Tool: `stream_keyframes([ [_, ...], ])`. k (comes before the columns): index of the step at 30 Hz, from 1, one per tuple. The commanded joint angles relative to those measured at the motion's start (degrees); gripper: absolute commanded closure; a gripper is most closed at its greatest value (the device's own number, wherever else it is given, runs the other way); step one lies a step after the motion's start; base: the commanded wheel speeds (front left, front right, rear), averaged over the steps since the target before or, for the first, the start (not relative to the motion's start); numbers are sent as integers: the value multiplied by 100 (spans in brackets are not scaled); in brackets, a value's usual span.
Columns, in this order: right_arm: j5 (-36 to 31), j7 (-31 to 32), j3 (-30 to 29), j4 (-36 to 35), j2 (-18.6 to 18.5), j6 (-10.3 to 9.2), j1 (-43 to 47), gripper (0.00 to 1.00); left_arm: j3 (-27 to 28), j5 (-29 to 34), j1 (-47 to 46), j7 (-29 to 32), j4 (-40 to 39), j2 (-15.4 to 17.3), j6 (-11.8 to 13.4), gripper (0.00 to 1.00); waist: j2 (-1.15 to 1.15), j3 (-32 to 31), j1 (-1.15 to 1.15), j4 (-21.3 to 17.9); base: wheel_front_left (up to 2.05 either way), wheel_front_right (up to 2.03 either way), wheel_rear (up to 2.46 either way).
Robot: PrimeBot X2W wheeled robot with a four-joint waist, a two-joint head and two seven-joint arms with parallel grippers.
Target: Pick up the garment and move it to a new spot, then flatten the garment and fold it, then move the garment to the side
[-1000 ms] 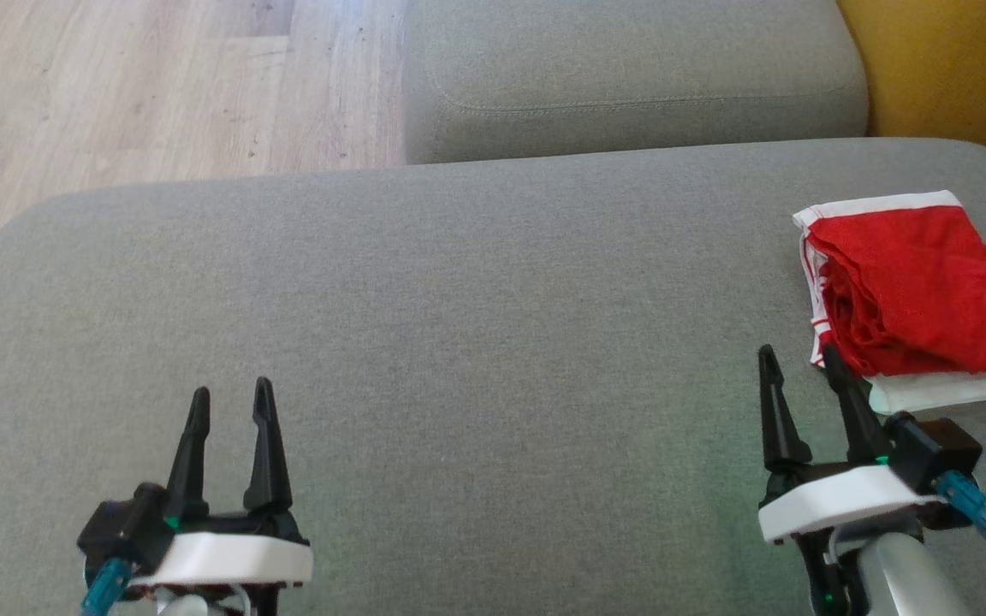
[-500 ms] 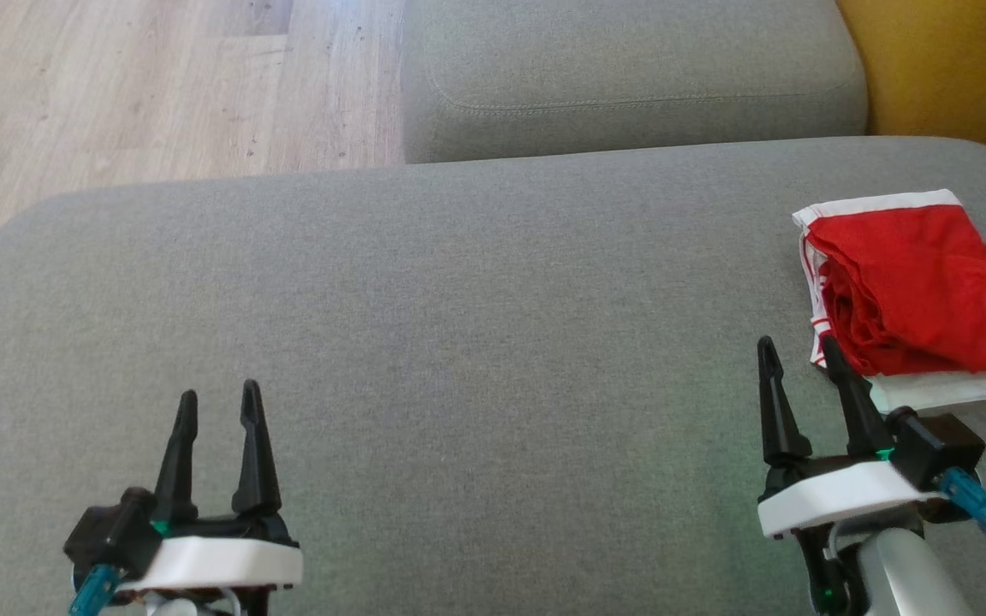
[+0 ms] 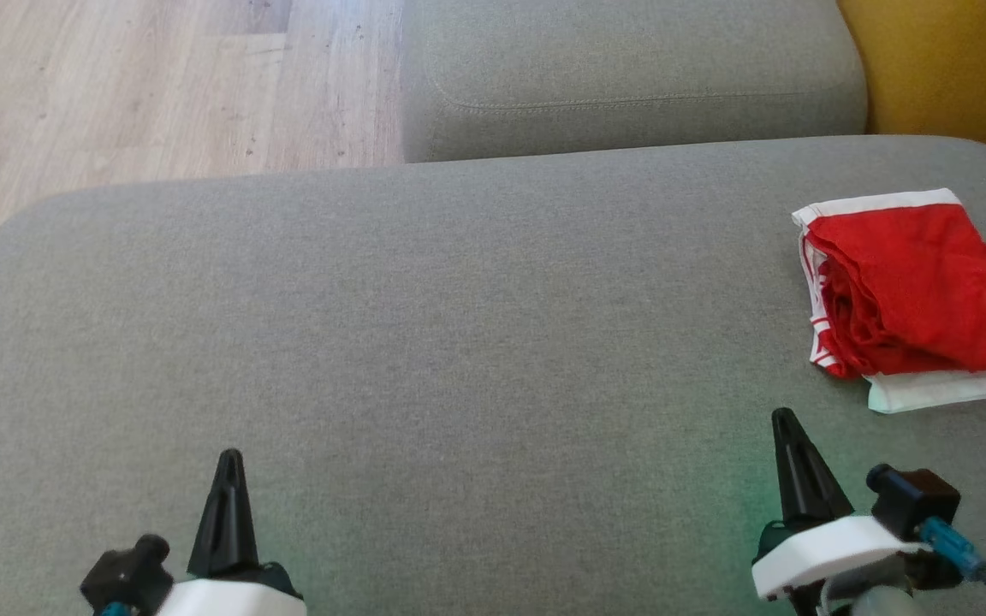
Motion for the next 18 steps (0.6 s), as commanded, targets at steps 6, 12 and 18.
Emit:
stream_keyframes([
  [6,514,127,-74,-234,-15,0,-274,100,81,-457,-250,127,-200,5,-7,100,0,8,0,-7,0,0,0],
  [12,835,204,-112,-263,-21,-1,-286,100,118,-742,-271,206,-219,6,-10,100,0,14,0,-12,0,0,0],
  [18,1219,297,-160,-300,-27,-1,-301,100,165,-1082,-299,304,-239,9,-15,100,0,22,0,-18,0,0,0],
])
